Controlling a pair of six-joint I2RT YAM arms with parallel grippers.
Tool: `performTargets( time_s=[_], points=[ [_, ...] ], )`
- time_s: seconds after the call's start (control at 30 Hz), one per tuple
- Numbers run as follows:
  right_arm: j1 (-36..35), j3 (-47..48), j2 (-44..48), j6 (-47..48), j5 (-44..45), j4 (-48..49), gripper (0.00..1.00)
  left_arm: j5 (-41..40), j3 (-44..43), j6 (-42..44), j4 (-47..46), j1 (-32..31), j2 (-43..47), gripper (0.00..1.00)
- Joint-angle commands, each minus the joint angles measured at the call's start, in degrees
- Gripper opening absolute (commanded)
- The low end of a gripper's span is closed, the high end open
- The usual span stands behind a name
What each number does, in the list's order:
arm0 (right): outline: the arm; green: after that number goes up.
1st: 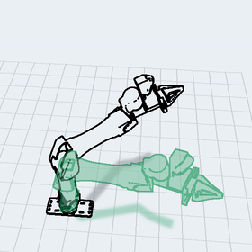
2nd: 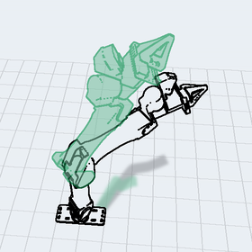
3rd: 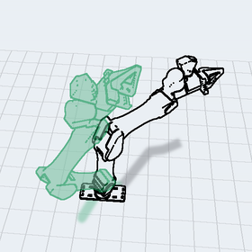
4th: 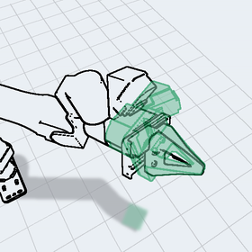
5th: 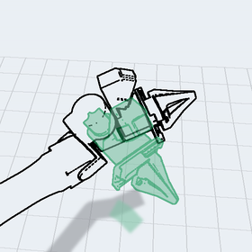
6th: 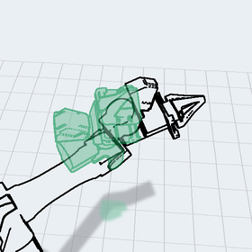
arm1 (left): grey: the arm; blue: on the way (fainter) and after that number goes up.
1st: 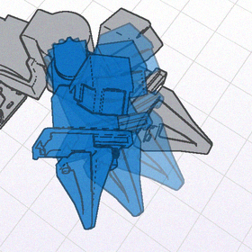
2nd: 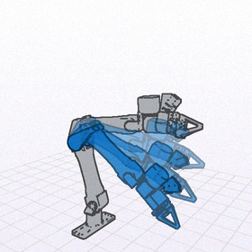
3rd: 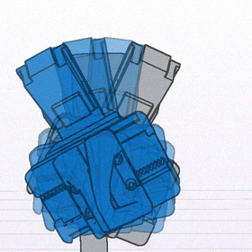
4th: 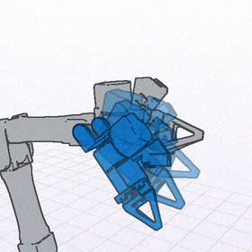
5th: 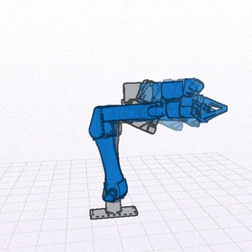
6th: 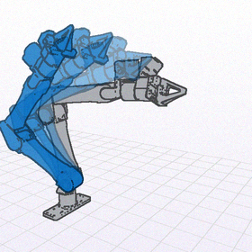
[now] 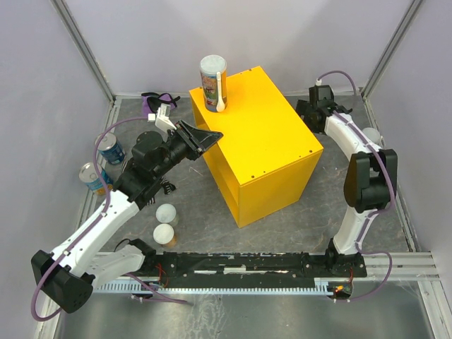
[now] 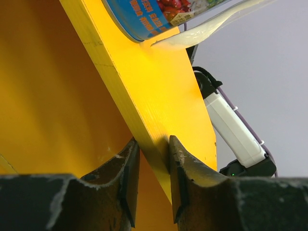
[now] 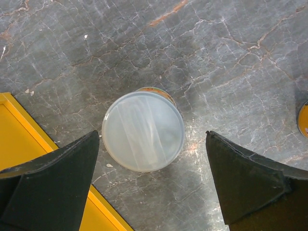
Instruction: Place and organize the canned foods onto the counter
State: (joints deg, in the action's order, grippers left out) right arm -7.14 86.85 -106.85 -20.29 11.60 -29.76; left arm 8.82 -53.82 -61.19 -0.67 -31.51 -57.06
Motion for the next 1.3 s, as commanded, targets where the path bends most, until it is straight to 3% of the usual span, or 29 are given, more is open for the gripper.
performTargets(
  time_s=[0.0, 0.5, 0.87, 1.03, 1.2, 1.27],
  points=[
    [-0.57, 3.51, -1.50, 0.16, 0.30, 2.07, 0.99, -2.93, -0.91, 4.54, 0.10, 1.56, 1.60, 0.17],
    [-0.77, 5.64, -6.83, 0.33, 0.32, 1.59, 1.00, -3.44, -0.08, 4.17, -0.48, 1.61, 1.77, 0.17],
    [-1.03, 5.58, -8.74, 0.12, 0.33, 0.69, 0.87, -3.71, 0.15, 4.44, -0.43, 1.74, 2.07, 0.17],
    [-1.04, 5.26, -8.60, -0.23, 0.27, 0.10, 0.75, -3.38, 0.30, 4.42, -0.63, 1.88, 2.21, 0.17],
    [-1.04, 5.13, -7.23, -0.69, 0.03, -0.41, 0.50, -2.82, 0.27, 4.46, -1.00, 2.20, 2.08, 0.18],
    [-1.03, 5.06, -6.43, -0.92, -0.04, -0.60, 0.44, -2.58, 0.13, 4.35, -1.02, 2.29, 1.96, 0.21]
  ],
)
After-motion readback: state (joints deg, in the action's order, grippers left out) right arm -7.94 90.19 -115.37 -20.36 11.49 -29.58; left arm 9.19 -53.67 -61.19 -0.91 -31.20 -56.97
